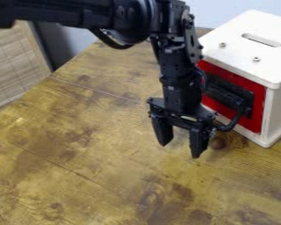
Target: Close the drawer
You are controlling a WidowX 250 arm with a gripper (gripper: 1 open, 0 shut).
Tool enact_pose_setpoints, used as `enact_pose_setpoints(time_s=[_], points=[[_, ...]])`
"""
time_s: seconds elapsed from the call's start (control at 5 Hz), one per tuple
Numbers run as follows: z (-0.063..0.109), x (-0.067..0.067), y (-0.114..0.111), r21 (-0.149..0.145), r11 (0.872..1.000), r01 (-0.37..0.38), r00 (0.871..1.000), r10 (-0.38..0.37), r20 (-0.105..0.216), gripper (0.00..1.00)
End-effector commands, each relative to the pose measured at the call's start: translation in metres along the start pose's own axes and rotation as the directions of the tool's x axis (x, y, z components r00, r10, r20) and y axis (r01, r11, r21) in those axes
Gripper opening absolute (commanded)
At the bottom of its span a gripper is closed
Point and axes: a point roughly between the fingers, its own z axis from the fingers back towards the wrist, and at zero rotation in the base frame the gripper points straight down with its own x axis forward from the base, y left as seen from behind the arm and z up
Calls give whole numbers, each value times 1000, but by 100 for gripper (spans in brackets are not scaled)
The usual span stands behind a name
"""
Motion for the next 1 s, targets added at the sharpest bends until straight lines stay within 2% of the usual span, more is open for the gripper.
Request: enact_pose_setpoints(time_s=[0.0, 0.8], points=[[32, 4, -4, 2, 1000, -2, 995, 2, 101, 100], [38, 5, -8, -7, 1000, -30, 991, 31, 129, 100]])
